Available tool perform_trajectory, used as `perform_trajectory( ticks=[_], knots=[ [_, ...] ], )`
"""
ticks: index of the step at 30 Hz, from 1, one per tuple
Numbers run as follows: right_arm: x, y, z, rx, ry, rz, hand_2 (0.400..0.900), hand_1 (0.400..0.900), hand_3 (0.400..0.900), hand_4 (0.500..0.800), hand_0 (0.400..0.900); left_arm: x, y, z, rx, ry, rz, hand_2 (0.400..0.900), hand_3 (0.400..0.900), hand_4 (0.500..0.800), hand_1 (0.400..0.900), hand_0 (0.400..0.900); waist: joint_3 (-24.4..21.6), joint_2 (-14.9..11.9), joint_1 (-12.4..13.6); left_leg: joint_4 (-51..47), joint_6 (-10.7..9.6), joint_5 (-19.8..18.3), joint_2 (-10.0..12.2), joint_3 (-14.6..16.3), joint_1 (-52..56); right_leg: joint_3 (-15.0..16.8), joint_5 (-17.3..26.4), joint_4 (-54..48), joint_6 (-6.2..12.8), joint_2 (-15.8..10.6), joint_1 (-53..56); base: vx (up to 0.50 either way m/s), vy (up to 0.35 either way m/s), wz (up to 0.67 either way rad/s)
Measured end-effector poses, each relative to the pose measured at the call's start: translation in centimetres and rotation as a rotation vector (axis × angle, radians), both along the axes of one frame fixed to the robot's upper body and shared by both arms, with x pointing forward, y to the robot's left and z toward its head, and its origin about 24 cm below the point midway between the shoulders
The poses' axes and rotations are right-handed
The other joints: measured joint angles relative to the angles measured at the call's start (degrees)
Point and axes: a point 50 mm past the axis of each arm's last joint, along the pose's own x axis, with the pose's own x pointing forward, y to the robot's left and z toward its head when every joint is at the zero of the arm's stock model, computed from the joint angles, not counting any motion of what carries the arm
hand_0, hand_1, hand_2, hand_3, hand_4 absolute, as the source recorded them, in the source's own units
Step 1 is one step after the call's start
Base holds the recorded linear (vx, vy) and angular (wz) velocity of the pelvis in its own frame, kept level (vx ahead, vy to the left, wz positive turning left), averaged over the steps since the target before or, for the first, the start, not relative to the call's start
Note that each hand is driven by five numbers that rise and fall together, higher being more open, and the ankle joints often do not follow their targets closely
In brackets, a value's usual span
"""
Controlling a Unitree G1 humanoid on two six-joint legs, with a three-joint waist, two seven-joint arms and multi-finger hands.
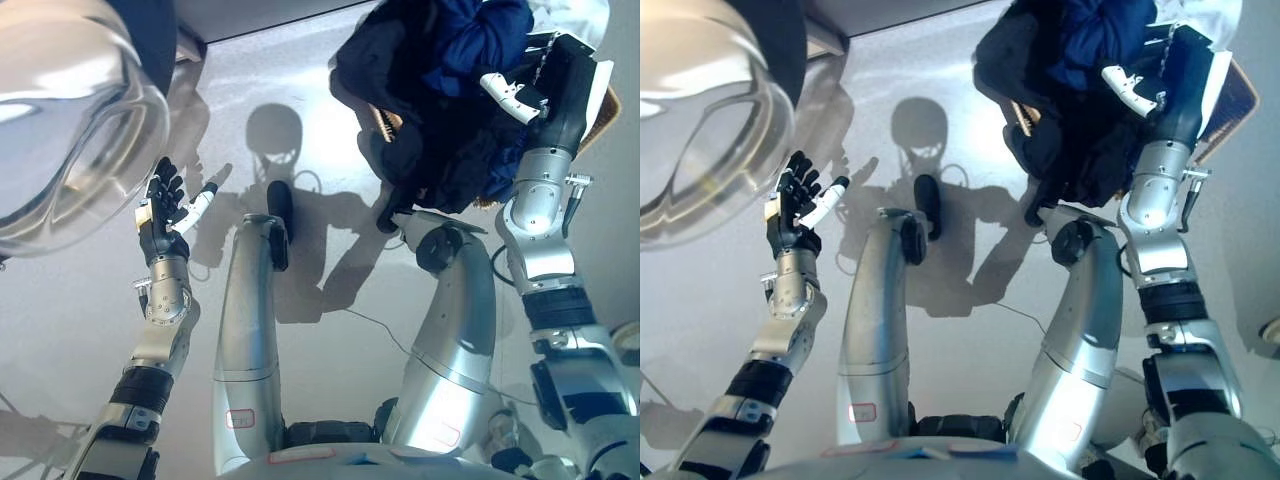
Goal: Put the clothes in the basket into the washing machine.
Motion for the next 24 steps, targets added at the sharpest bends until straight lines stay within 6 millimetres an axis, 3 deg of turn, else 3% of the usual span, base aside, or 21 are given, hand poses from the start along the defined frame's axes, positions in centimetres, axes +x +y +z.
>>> perform_trajectory(
  ticks=[4,6,11,17,22,23,24],
  knots=[
    [0.5,1.8,-0.3,0.206,-0.028,0.179,0.4,0.4,0.4,0.5,0.4,-0.1,-0.2,-0.3,-0.028,0.005,0.0,0.9,0.9,0.8,0.9,0.9,0.0,0.0,-0.5,-0.2,0.1,-0.2,0.7,0.1,0.7,-0.1,0.1,-0.8,0.19,0.7,0.8,0.0,0.003,-0.01],
    [1.9,3.8,0.5,0.328,-0.025,0.299,0.4,0.4,0.4,0.5,0.4,-0.1,-0.2,-0.5,-0.05,0.015,0.001,0.9,0.9,0.8,0.9,0.9,0.0,0.0,-0.5,-0.3,0.0,-0.2,1.4,0.4,1.5,-0.1,0.1,-1.0,0.19,0.9,1.3,0.02,-0.004,0.04],
    [4.3,8.7,5.4,0.468,-0.086,0.578,0.4,0.4,0.4,0.5,0.4,0.0,-0.3,-0.6,-0.108,0.016,-0.013,0.9,0.9,0.8,0.9,0.9,0.0,0.0,2.0,-2.8,-0.8,0.6,1.3,0.1,3.5,-0.6,0.1,-1.9,0.17,0.9,2.8,0.02,-0.031,0.14],
    [5.8,11.4,11.2,0.58,-0.158,0.694,0.4,0.4,0.4,0.5,0.4,0.0,-0.4,-0.9,-0.147,0.03,-0.024,0.9,0.9,0.8,0.9,0.9,-0.1,0.0,5.3,-6.2,-2.2,2.0,0.4,-1.2,6.4,-2.1,-0.2,-2.9,0.13,0.6,6.1,0.03,-0.028,0.11],
    [7.6,12.5,13.7,0.627,-0.092,0.635,0.4,0.4,0.4,0.5,0.4,0.0,-0.9,-1.6,-0.15,0.065,-0.065,0.9,0.9,0.8,0.9,0.9,-0.2,0.0,7.3,-8.1,-2.5,2.2,0.3,-1.4,9.6,-3.0,-0.5,-3.7,0.21,0.2,9.3,0.04,-0.04,0.18],
    [7.9,12.3,13.9,0.64,-0.076,0.61,0.433,0.433,0.433,0.52,0.433,0.0,-1.1,-1.7,-0.151,0.069,-0.079,0.9,0.9,0.8,0.9,0.9,-0.4,0.1,7.7,-8.5,-2.4,2.4,0.2,-1.4,10.0,-3.2,-0.9,-3.8,0.26,-0.1,9.7,0.03,-0.033,0.18],
    [8.1,11.8,14.3,0.652,-0.069,0.587,0.9,0.9,0.9,0.8,0.9,0.0,-1.2,-1.7,-0.149,0.069,-0.091,0.9,0.9,0.8,0.9,0.9,-0.6,0.1,8.3,-8.8,-2.3,2.6,0.2,-1.3,10.1,-3.2,-1.1,-3.7,0.15,-0.3,9.8,0.03,-0.026,0.17]
  ],
)
